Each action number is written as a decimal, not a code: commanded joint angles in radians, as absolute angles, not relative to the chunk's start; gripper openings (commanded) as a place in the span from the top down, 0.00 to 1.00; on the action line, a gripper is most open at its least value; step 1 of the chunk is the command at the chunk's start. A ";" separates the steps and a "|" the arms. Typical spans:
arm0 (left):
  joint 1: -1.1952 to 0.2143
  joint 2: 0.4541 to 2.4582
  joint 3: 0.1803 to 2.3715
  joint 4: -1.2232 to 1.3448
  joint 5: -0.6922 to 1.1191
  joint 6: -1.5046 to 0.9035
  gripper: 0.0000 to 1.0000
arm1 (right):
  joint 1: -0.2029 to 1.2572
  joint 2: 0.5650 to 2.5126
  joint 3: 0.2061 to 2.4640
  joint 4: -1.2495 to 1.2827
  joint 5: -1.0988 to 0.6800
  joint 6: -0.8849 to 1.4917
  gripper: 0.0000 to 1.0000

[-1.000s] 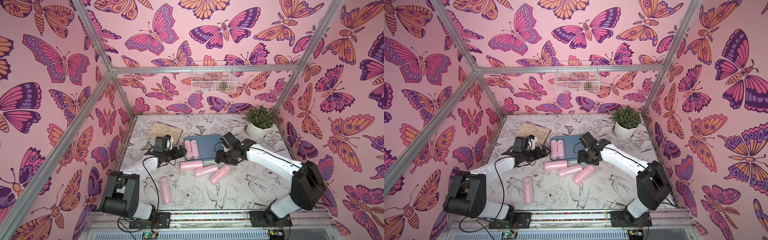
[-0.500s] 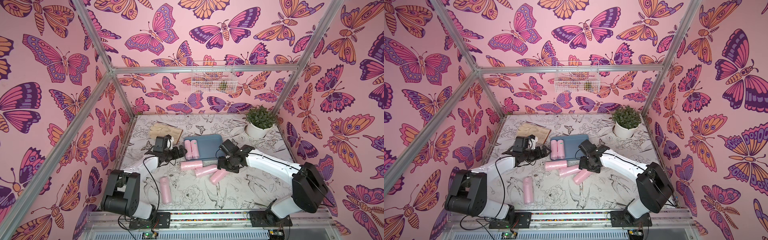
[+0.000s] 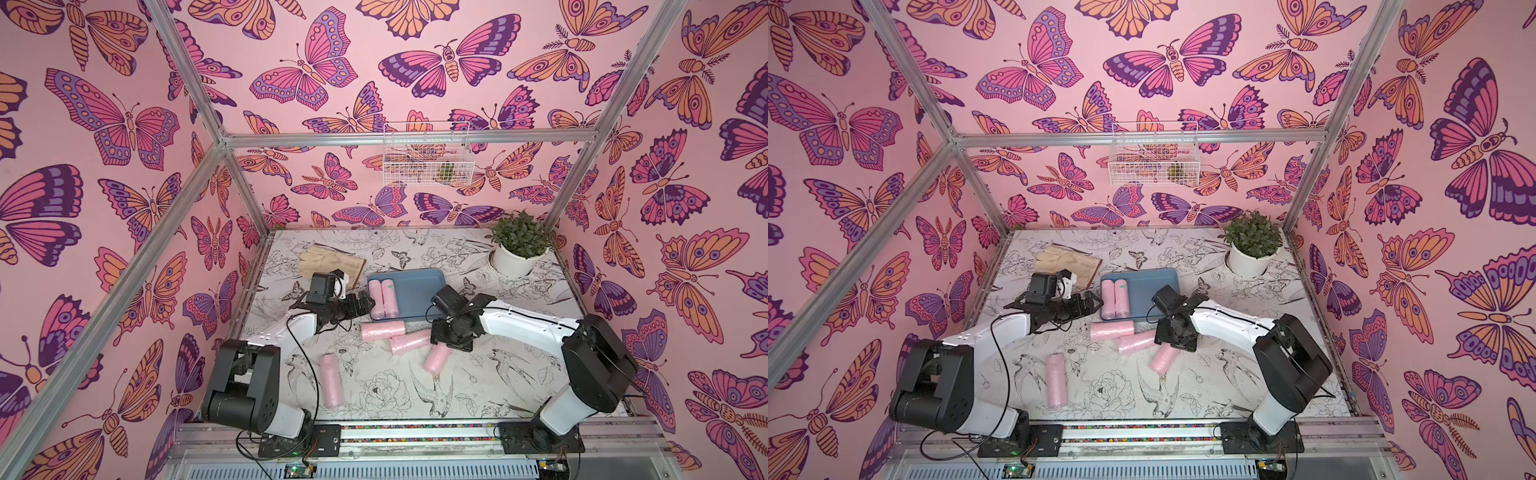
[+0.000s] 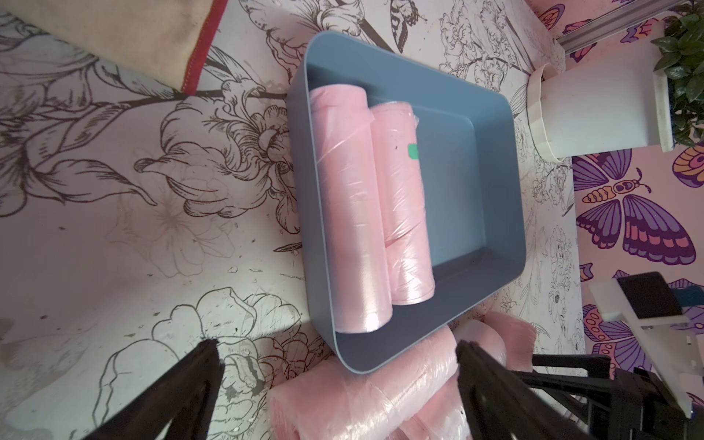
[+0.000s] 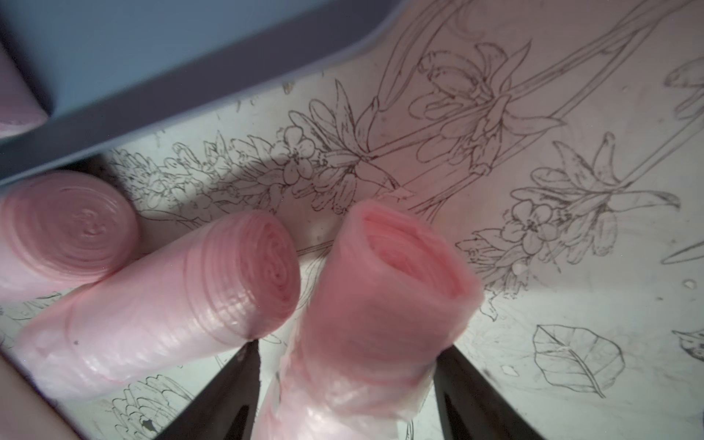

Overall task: Put the roll of trash bags into the storage box
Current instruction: Pick up the roll of trash bags from the center of the board.

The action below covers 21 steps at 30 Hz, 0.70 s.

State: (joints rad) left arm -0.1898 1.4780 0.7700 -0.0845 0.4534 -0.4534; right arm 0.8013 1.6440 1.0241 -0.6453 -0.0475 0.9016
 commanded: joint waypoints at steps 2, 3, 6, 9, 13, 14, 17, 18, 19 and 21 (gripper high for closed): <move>-0.185 1.482 0.773 -0.107 0.473 -0.440 0.00 | 0.810 1.671 1.011 -0.644 -0.056 0.907 0.28; -0.185 1.483 0.773 -0.106 0.475 -0.440 0.00 | 0.810 1.675 1.011 -0.646 -0.056 0.903 0.28; -0.185 1.481 0.772 -0.107 0.475 -0.441 0.00 | 0.811 1.685 1.015 -0.652 -0.053 0.886 0.30; -0.184 1.480 0.772 -0.107 0.475 -0.442 0.00 | 0.810 1.692 1.021 -0.663 -0.048 0.863 0.34; -0.185 1.481 0.772 -0.106 0.475 -0.443 0.00 | 0.811 1.697 1.034 -0.693 -0.029 0.825 0.41; -0.184 1.482 0.773 -0.106 0.474 -0.443 0.00 | 0.812 1.700 1.041 -0.705 -0.021 0.812 0.42; -0.185 1.480 0.772 -0.107 0.477 -0.444 0.00 | 0.811 1.709 1.056 -0.732 -0.001 0.771 0.45; -0.184 1.479 0.772 -0.107 0.476 -0.445 0.00 | 0.812 1.712 1.060 -0.737 0.000 0.752 0.46; -0.185 1.477 0.772 -0.106 0.477 -0.445 0.00 | 0.812 1.714 1.065 -0.745 0.006 0.735 0.47; -0.184 1.477 0.770 -0.106 0.475 -0.444 0.00 | 0.811 1.720 1.080 -0.769 0.022 0.697 0.47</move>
State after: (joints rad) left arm -0.1898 1.4780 0.7700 -0.0845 0.4564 -0.4534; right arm 0.8059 1.6989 1.0531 -0.6971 -0.0319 0.7727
